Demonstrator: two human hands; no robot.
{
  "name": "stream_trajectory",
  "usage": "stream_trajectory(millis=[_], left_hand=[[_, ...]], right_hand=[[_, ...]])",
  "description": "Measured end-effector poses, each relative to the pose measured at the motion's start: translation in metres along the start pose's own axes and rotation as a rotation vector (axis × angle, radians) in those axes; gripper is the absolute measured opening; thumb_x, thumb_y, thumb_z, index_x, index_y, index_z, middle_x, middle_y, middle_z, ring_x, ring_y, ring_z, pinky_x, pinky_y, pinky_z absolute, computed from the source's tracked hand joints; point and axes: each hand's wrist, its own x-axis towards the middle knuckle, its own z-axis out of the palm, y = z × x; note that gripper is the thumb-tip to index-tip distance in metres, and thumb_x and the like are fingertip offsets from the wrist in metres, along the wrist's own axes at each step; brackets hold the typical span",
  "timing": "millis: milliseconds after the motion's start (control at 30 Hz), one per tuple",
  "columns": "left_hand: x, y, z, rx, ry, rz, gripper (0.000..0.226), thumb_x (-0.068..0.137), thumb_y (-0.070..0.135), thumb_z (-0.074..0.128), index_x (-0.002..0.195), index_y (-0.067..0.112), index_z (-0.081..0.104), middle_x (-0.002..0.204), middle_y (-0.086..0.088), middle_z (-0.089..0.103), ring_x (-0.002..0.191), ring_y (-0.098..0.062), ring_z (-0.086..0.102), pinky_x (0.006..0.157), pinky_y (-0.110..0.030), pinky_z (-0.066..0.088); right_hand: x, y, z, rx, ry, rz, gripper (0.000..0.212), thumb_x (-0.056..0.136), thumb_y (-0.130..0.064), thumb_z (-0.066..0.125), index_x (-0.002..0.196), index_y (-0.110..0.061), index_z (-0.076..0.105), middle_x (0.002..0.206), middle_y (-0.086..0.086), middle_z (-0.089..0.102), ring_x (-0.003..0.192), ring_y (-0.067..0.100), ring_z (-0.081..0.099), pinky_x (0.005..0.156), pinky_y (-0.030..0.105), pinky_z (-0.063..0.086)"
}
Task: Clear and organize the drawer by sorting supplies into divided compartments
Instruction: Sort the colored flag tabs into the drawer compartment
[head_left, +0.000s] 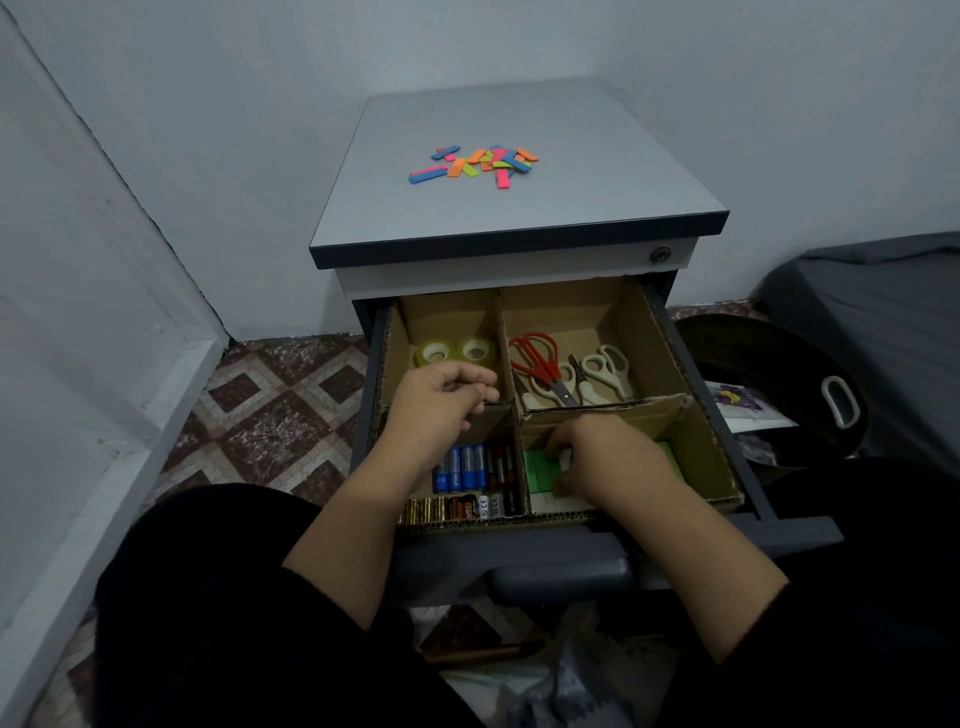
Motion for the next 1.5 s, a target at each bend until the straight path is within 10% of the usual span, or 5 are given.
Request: stream_trajectory(millis=[1500], left_hand=[[0.001,0.000,0.000,0.013,0.001,0.005,0.020,0.092,0.005,0.054,0.097,0.017,0.069,0.091,0.000,0.072,0.070,-0.001,0.057,0.059,-0.017,0.044]], right_hand=[[-0.003,-0.004,-0.004,-0.043,-0.071,-0.132,0.046,0.080,-0.033,0.072,0.122,-0.044,0.059,0.117,-0.007,0.061,0.106,0.016,0.058,0.082,0.031,0.051]])
